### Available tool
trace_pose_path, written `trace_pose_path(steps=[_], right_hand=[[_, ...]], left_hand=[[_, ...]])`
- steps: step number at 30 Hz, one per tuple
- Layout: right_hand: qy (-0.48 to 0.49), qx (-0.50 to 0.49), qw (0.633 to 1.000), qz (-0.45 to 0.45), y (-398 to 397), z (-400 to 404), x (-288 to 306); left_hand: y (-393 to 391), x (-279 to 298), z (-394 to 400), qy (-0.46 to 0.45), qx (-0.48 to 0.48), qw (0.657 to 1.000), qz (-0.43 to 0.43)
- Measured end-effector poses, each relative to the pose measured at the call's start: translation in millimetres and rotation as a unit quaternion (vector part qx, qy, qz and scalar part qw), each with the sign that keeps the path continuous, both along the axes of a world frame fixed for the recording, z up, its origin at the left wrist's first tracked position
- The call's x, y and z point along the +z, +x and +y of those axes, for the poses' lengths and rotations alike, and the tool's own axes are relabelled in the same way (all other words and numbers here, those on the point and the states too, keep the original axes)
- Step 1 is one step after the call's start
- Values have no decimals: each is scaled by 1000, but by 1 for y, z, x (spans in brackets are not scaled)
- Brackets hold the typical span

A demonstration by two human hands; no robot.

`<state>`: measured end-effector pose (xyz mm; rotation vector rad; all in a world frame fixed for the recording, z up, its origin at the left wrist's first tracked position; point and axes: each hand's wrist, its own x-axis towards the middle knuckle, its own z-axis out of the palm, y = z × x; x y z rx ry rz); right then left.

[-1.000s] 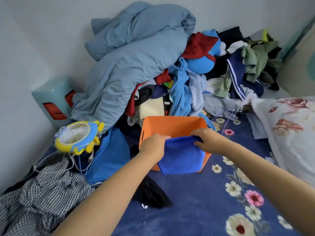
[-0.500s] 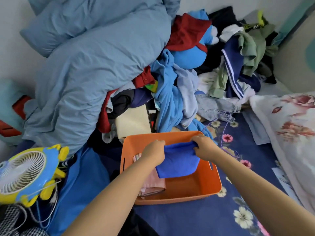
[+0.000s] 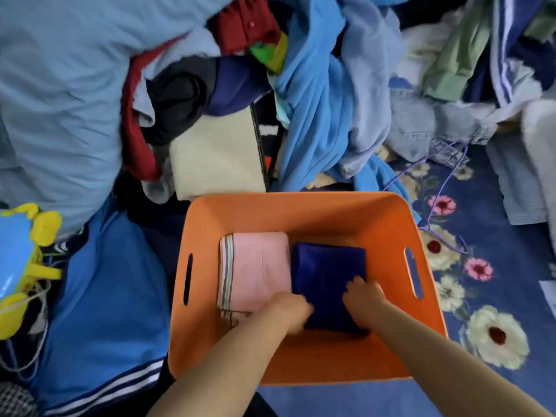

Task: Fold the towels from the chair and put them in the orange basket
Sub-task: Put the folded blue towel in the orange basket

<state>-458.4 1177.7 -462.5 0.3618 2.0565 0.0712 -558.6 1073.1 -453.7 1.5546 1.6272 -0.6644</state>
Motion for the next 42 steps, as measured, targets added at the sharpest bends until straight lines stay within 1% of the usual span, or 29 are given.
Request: trace_pose_path(steps=[2,5,7,9,10,13,17,24,29,32,35,37,39,42], right_hand=[[-28,-39,999,-17,-3,5,-13],[-43,-79,995,-50,-6,11,-27],[-39,-76,996,-19,-5,10,-36],[-28,-49,998,9,-1,1,-45],[-26,-42,999,12,2,-5,-51],[-36,-41,998,27,8,-18,-67],[-44,-72,995,47,6,-16,-85],[-2,-89,992,91,-9,15,-82],[-3,-93,995,35,-11,4,-84],[8,-97,995,11,-15,-6,-75],[-19,-136,991,1,-19,-16,-53],[-35,-178,983,37,-22,-21,-35],[-29,-211,972,96,-23,-28,-12],[8,-192,963,192,-18,-38,30]], left_hand=[[-4,-8,0,5,16,1000,9],[-23,-20,2,19,52,997,54],[-36,-26,5,63,85,992,69],[-44,-32,6,106,112,985,78],[-46,-36,6,108,129,982,82],[-52,-48,0,75,173,977,102],[-59,-66,-6,59,198,976,74],[-59,-83,-13,92,219,969,69],[-58,-81,-14,93,227,968,54],[-58,-73,-16,91,234,967,47],[-54,-60,-16,101,228,966,63],[-49,-46,-16,102,233,964,74],[-42,-29,-17,106,236,962,86],[-30,5,-21,113,226,962,106]])
